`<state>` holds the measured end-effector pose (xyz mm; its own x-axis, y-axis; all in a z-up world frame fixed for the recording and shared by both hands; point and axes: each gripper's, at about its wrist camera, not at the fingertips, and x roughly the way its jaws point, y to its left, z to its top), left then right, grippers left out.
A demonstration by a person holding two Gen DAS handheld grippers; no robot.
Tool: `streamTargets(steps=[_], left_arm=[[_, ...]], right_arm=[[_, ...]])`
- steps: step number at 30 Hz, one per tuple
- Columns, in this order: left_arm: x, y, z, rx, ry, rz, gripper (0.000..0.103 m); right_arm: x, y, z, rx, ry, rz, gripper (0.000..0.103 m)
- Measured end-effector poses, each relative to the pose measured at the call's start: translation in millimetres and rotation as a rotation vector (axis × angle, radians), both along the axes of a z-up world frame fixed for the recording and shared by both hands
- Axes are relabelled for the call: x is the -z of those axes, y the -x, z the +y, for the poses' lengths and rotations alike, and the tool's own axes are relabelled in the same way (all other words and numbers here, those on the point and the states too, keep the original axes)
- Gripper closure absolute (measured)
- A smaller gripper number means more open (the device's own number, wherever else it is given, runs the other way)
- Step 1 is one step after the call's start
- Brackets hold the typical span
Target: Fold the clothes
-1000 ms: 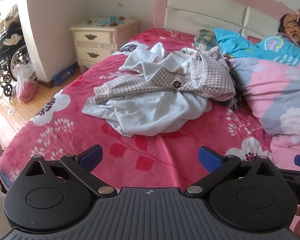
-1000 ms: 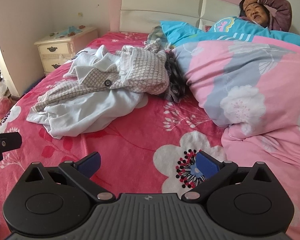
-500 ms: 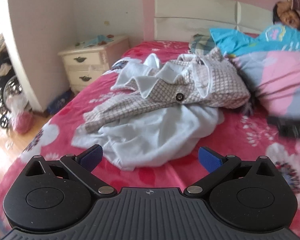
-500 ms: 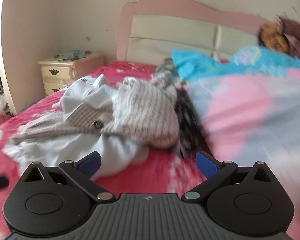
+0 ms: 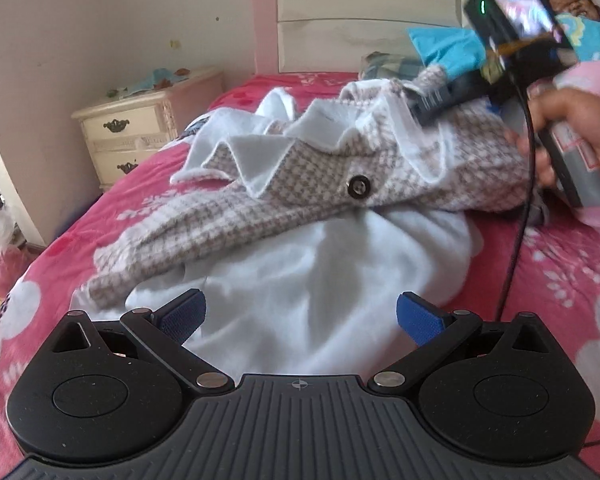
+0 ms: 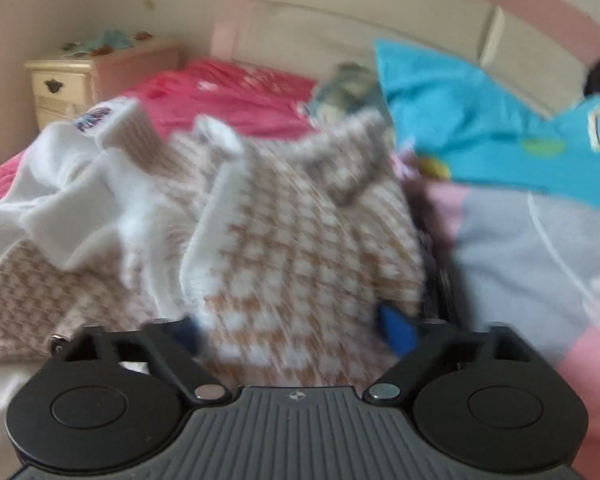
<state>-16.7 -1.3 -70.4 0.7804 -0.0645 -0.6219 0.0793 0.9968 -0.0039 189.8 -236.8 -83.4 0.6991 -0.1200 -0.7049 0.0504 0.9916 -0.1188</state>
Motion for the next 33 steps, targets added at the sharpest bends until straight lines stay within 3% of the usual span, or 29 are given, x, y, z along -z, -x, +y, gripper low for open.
streamTargets(steps=[1, 3, 5, 7, 15, 18, 21, 22, 23, 25, 28, 31, 33], left_arm=[[1, -5, 0, 0.002, 0.007, -0.002, 0.0], [4, -16, 1, 0.005, 0.022, -0.005, 0.0], [7, -27, 2, 0.009, 0.037, -0.008, 0.0], [10, -38, 2, 0.013, 0.056, -0.009, 0.0], [-3, -81, -8, 0.126, 0.316, 0.09, 0.0], [17, -99, -9, 0.139, 0.446, 0.203, 0.0], [40, -103, -14, 0.129, 0.501, 0.313, 0.008], [48, -103, -15, 0.12, 0.518, 0.349, 0.013], [55, -98, -13, 0.089, 0.545, 0.37, 0.03], [65, -88, -9, 0.055, 0.611, 0.397, 0.055], [68, -75, -5, 0.06, 0.675, 0.427, 0.079], [59, -56, -9, 0.087, 0.636, 0.387, 0.096], [46, -41, -9, 0.094, 0.619, 0.354, 0.098]], right_arm=[[-2, 9, -6, 0.007, -0.032, -0.005, 0.053], [-7, 33, -16, 0.017, -0.088, -0.019, 0.078], [-15, 58, -21, 0.006, -0.15, -0.039, 0.084], [-21, 87, -27, -0.027, -0.207, -0.064, 0.088], [-4, 183, -41, -0.083, -0.451, 0.031, 0.089], [1, 198, -36, -0.139, -0.501, 0.024, 0.089], [0, 206, -41, -0.215, -0.591, -0.018, 0.089], [-1, 206, -42, -0.232, -0.61, -0.018, 0.089], [-1, 206, -43, -0.25, -0.626, -0.015, 0.089], [-2, 209, -41, -0.286, -0.63, -0.011, 0.09], [-4, 219, -34, -0.34, -0.632, -0.02, 0.092], [-8, 227, -27, -0.353, -0.679, -0.03, 0.092], [-14, 238, -24, -0.363, -0.715, -0.038, 0.092]])
